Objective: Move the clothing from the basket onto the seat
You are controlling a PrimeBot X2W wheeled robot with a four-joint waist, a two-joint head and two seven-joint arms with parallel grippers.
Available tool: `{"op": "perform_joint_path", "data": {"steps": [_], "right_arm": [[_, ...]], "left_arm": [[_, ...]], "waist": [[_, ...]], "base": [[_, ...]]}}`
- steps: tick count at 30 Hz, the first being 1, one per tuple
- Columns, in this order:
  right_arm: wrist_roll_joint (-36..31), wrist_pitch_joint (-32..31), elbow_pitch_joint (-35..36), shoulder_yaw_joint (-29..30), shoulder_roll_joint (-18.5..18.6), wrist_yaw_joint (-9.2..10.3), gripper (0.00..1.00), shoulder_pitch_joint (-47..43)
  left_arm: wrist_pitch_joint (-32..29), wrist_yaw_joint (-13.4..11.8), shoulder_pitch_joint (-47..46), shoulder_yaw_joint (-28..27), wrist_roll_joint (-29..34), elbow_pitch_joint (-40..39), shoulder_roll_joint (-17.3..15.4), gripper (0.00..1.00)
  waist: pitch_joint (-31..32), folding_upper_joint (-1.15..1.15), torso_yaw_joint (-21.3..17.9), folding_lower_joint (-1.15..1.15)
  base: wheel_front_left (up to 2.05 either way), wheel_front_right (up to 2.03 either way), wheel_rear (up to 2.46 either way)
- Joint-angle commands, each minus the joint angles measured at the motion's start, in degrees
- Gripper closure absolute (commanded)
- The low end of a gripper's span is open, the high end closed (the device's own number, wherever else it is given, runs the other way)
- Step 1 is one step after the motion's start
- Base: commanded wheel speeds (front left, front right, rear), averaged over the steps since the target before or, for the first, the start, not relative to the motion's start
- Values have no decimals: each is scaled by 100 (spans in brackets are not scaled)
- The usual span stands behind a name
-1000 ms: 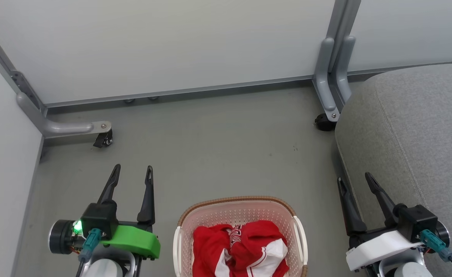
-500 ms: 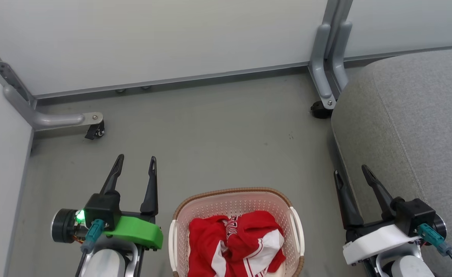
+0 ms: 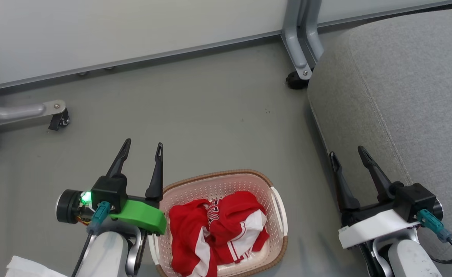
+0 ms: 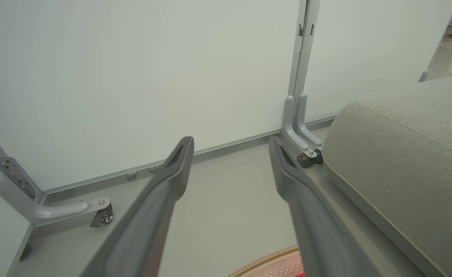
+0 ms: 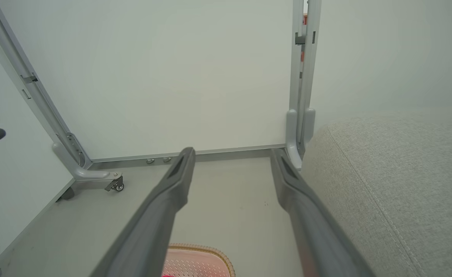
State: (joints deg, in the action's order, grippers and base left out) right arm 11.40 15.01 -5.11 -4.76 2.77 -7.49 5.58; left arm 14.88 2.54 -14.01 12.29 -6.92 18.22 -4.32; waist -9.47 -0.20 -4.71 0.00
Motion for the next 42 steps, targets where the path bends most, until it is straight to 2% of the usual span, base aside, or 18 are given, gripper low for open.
{"op": "perform_joint_path", "data": {"steps": [1, 13, 23, 42], "right_arm": [[34, 26, 34, -13, 20, 0, 0, 82], [193, 25, 210, -199, 19, 0, 0, 419], [401, 21, 441, -414, 16, 1, 0, 784], [685, 21, 748, -633, 18, 1, 0, 1271]], "left_arm": [[31, 40, -143, 11, 24, 51, -47, 0], [26, 189, -659, 210, 117, 564, -159, 0], [25, 332, -1256, 544, 225, 1344, -222, 0], [25, 459, -2141, 1125, 421, 3053, -442, 0]], "waist": [[-267, 20, -273, 0], [-958, 20, -911, 0], [-1695, 20, -1356, 0], [-2765, 20, -1714, 0]], "base": [[0, 0, 0], [0, 0, 0], [0, 0, 0], [0, 0, 0]]}}
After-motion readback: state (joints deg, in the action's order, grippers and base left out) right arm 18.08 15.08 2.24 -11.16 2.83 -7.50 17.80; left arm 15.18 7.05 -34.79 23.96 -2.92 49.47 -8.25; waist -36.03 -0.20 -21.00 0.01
